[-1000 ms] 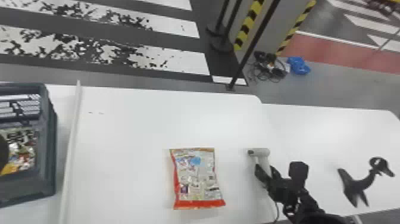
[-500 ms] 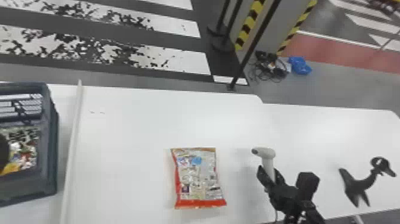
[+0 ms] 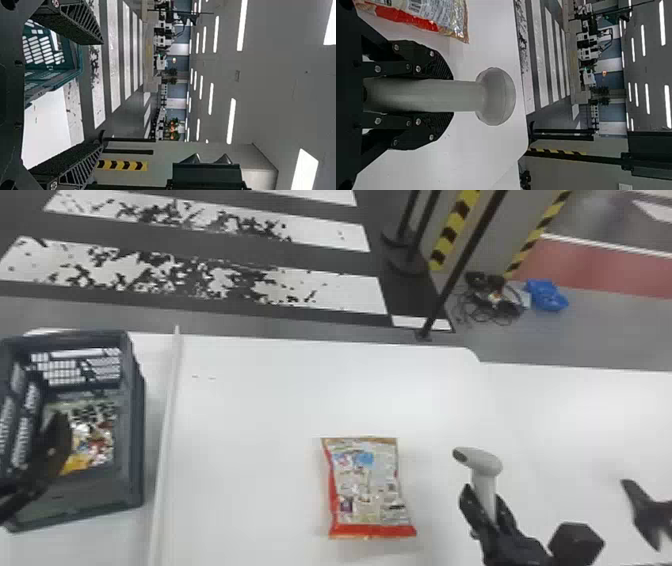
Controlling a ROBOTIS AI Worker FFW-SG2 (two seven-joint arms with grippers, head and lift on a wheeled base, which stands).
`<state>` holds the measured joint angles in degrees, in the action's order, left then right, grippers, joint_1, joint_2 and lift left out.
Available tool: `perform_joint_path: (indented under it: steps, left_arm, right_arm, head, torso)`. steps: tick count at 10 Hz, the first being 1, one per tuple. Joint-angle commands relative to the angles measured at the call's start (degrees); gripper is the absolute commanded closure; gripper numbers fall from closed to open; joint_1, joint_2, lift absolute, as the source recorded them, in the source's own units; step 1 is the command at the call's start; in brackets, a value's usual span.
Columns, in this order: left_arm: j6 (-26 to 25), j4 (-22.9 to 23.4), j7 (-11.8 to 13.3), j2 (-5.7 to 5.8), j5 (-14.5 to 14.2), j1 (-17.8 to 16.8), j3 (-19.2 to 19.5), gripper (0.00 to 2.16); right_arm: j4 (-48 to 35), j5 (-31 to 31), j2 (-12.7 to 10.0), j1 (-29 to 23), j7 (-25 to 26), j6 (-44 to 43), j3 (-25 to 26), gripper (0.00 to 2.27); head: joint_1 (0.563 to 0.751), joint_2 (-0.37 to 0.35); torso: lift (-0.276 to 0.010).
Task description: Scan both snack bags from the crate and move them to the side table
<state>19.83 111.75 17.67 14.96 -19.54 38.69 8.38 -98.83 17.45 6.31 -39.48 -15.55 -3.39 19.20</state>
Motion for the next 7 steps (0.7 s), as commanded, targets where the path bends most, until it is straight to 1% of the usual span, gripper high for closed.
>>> perform_joint_path:
  steps: [1, 4, 5, 7]
  left_arm:
    - [2.0, -1.1, 0.0, 0.59, -0.4, -0.1, 0.0, 0.07]
    - [3.1, -1.7, 0.0, 1.03, -1.6, -0.5, 0.2, 0.07]
    - [3.2, -1.7, 0.0, 1.03, -1.6, -0.5, 0.2, 0.07]
    - [3.2, -1.5, 0.0, 1.03, -1.7, -0.4, 0.3, 0.07]
  right_arm:
    - [-3.5, 0.0, -1.1, -2.4, 0.1, 1.8, -0.9, 2.24]
    - [-6.9, -0.6, -1.5, -6.1, 0.1, 4.4, -4.3, 2.24]
    - [-7.1, -1.2, -1.5, -6.8, 0.5, 4.4, -5.8, 2.24]
    - [-7.1, -2.4, -1.3, -7.6, 0.5, 3.9, -7.9, 2.24]
  head:
    - [0.695, -0.208]
    - [0.695, -0.131]
    - [0.695, -0.115]
    - [0.695, -0.054]
  torso:
    - [-0.029]
    - [-0.029]
    - [-0.029]
    - [-0.029]
